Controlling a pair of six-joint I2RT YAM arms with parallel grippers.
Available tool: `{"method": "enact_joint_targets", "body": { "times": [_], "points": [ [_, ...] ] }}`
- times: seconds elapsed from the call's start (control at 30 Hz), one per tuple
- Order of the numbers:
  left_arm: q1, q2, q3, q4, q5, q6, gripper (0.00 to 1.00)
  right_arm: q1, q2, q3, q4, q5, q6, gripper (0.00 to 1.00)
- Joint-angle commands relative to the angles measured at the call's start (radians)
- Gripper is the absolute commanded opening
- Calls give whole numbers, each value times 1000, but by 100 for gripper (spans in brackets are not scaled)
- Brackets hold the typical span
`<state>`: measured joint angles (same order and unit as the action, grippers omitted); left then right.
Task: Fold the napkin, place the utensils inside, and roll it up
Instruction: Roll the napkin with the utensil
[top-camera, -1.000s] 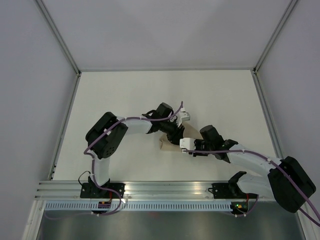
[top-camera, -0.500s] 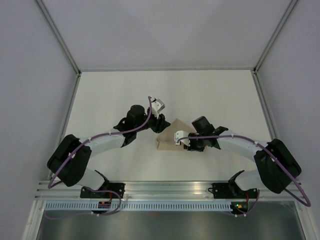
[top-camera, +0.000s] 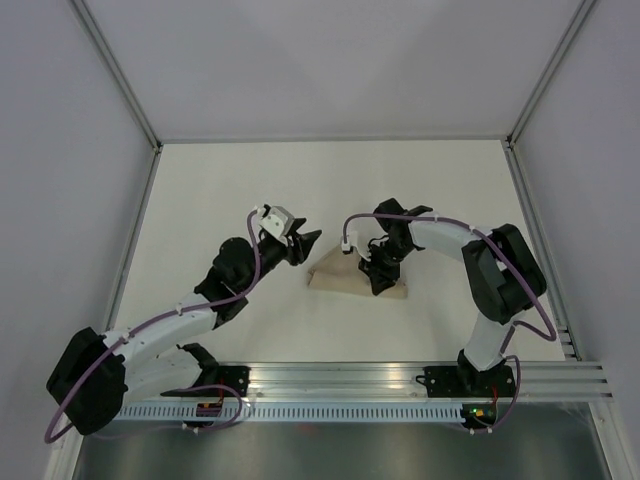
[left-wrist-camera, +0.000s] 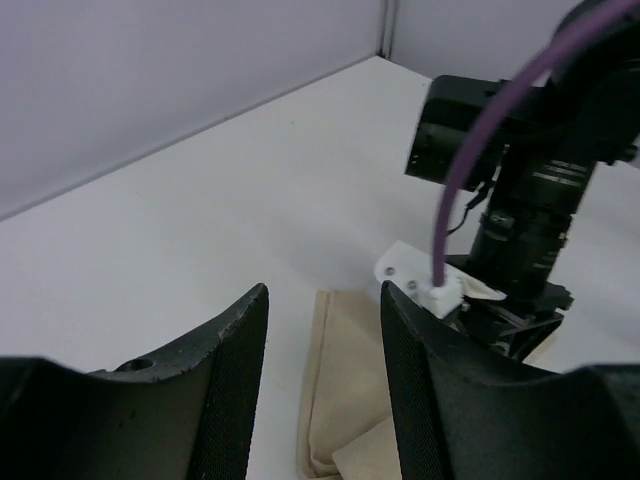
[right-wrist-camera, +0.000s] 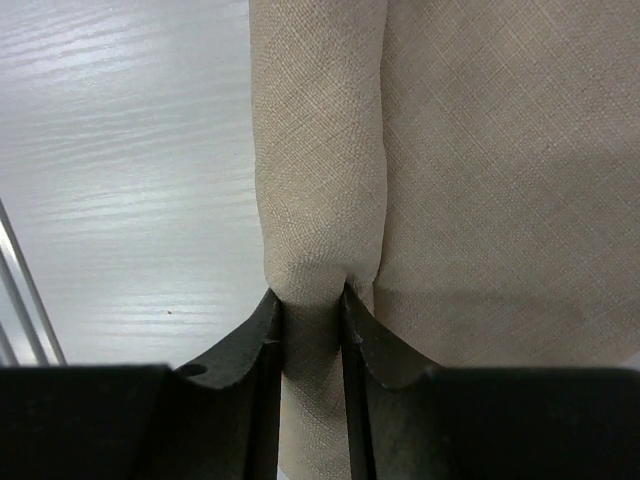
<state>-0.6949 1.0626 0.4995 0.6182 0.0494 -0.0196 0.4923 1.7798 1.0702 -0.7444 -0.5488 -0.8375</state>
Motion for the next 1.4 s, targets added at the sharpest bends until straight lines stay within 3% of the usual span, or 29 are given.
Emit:
{"method": "enact_joint_targets", "body": {
  "times": [0.0, 0.2, 0.33, 0.4, 0.47, 0.8, 1.23, 1.37],
  "points": [
    [-73, -13, 4, -20, -45, 128, 54, -8, 170, 20, -93, 21, -6, 2],
    [-247, 94, 31, -123, -151, 319, 55, -49, 279, 102, -134, 12, -9, 2],
    [-360, 204, 37, -94, -235, 469, 56, -64, 311, 123, -145, 18, -12, 2],
    [-382, 244, 51, -66, -233, 486, 64, -70, 319, 126, -145, 23, -14, 2],
    [-388, 309, 73, -81, -200, 520, 71, -72, 328, 129, -145, 29, -14, 1],
    [-405, 569, 228, -153, -83, 682, 72, -84, 352, 157, -177, 20, -18, 2],
    [-373, 698, 237, -124, -54, 638, 72, -92, 360, 163, -194, 13, -26, 1],
    [-361, 715, 244, -146, -13, 600, 68, -92, 360, 163, -196, 9, -29, 1]
  ]
}}
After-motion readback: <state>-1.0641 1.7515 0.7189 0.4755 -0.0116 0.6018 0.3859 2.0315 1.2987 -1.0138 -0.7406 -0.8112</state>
